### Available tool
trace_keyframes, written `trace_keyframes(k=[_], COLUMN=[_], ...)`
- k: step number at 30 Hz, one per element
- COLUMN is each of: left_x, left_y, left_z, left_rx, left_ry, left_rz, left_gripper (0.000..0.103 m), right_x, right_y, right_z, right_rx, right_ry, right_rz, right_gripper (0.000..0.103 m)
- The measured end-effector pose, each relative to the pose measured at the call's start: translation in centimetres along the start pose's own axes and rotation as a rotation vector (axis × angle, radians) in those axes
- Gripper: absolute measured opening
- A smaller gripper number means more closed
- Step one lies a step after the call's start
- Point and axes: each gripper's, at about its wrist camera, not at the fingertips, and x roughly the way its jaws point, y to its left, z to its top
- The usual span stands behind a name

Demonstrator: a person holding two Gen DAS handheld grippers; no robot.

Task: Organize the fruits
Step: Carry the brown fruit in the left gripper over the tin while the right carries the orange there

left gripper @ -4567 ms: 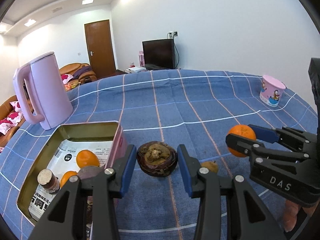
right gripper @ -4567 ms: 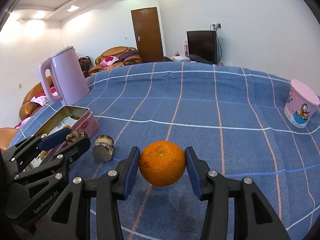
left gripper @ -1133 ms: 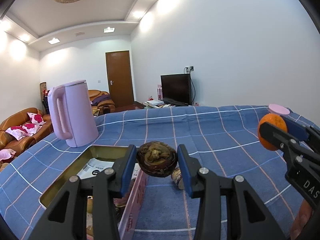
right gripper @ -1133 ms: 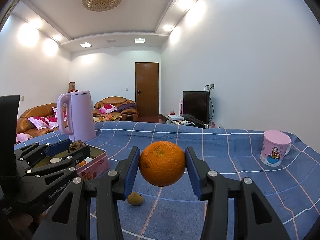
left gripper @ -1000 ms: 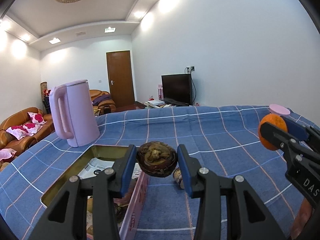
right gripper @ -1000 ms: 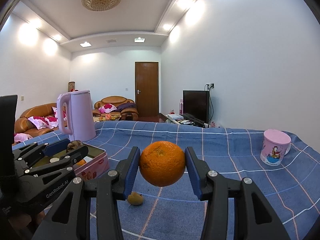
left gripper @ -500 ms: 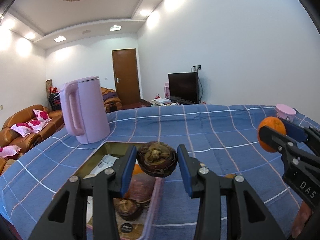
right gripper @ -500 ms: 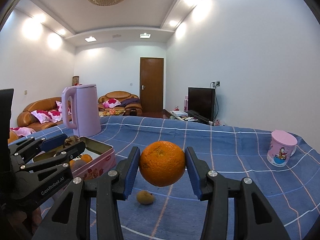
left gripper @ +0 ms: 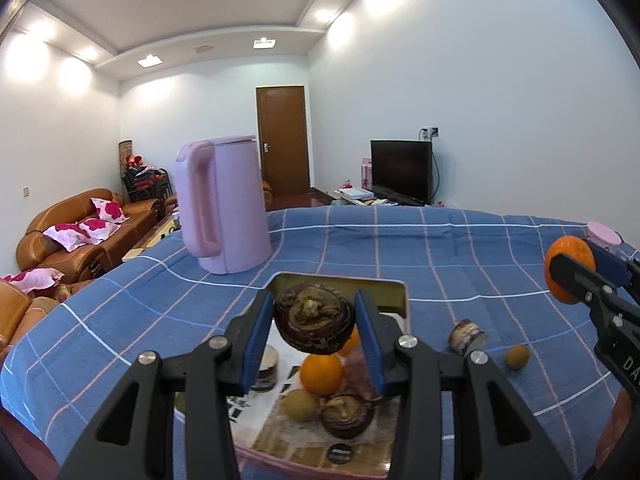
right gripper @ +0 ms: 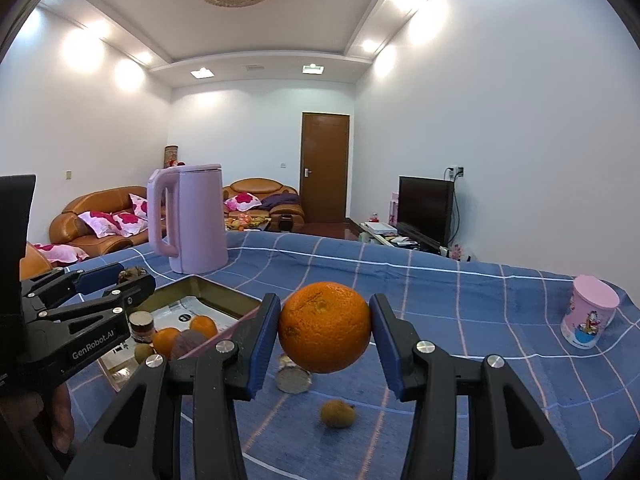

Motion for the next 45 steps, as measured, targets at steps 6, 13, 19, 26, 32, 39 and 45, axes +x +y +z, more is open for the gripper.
trace_keyframes(k=[6,13,19,26,32,39,45], left_x=[0.2,0.5,0.7,1.3,1.5,2.0,2.3], left_y=[1.4,3.7,5.7,7.1,7.3,7.6,7.4], left_z=[-0.2,-0.4,-0.8,-1.4,-1.5,-1.7,-1.8], left_rx=[-0.008,-0.026,-0.043,-0.071,-0.075,-0.085,-0.083], left_ry=[0.012,0.032,0.058,0.109,0.127,0.156,0.172], left_rz=[0.026,0.067,0.100,0.093,0.075,0.052,0.039], left_gripper=[0.044,0.044,0.044,0.044,0.044,0.044,0.044], right_x=[0.7,1.5,2.0,2.8,3.1,3.7,3.8], right_y=[1.2,2.7,4.2,6.1,7.7,9.2,10.8], right_z=[0.4,1.0,1.3,1.5,1.1,0.4,-0.5], right_rx=[-0.013,-0.026,-0.040,-0.060,-0.072,-0.069,-0.105], right_ry=[0.000,-0.003,-0.001,0.013,0.049,0.103,0.147], right_rz=[0.026,0.058,0.093,0.139,0.196,0.247,0.282], right_gripper=[0.048,0.048,0.048,0.048,0.048,0.048,0.048])
